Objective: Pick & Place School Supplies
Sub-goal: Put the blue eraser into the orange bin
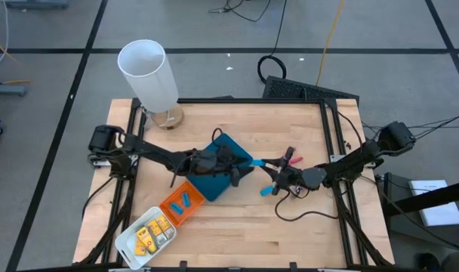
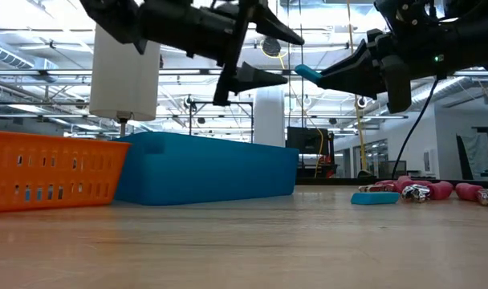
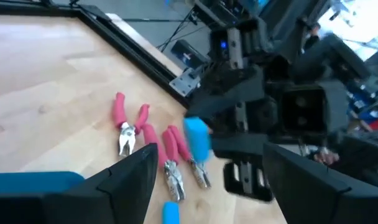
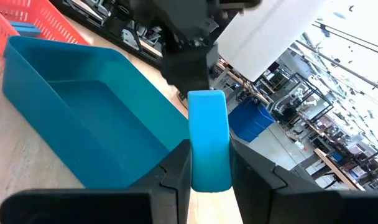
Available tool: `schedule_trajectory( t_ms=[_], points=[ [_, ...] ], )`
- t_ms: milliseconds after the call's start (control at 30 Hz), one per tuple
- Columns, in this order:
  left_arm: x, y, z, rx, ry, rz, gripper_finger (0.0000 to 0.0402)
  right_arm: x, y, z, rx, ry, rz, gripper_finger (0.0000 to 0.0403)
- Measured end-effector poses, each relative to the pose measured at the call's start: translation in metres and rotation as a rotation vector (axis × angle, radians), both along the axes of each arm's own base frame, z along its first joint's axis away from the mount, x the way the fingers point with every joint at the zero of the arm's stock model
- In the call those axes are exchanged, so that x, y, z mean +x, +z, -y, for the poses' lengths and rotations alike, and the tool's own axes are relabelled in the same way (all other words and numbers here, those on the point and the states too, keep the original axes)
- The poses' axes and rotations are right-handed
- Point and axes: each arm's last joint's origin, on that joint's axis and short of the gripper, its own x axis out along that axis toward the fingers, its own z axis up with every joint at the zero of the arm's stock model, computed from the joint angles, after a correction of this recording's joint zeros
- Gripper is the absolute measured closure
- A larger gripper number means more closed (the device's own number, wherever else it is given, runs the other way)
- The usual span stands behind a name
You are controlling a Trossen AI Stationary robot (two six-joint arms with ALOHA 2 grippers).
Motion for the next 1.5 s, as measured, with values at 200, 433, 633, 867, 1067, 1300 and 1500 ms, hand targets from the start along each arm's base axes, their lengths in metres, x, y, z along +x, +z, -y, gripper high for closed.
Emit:
schedule_trajectory(
  t_ms=[200,433,633,867,1067,1300,1500],
  points=[
    [0.002,-0.002,-0.007,-0.039,-0.014,0.015,0.0121,0.0,0.0,0.0,0.001,0.0,0.0,0.0316],
    [0.012,0.003,-0.005,-0.011,-0.034,0.014,0.0119,0.0,0.0,0.0,0.001,0.003,0.0,0.0316],
    [0.039,0.001,0.0,0.009,-0.112,-0.058,0.0119,0.0,0.0,0.0,0.002,0.005,-0.002,0.0316],
    [0.044,0.005,-0.006,0.055,-0.112,-0.122,0.0119,0.0,-0.001,0.0,-0.004,0.003,-0.009,0.0316],
    [0.043,0.008,-0.007,0.069,-0.111,-0.115,0.0119,0.0,-0.001,0.0,-0.021,0.004,-0.018,0.0316],
    [0.043,0.008,-0.007,0.061,-0.099,-0.116,0.0123,0.0,-0.001,0.0,-0.019,0.004,-0.017,0.0316],
    [0.043,0.008,-0.007,0.059,-0.08,-0.117,0.0177,0.0,-0.001,0.0,-0.018,0.004,-0.016,0.0316]
  ],
)
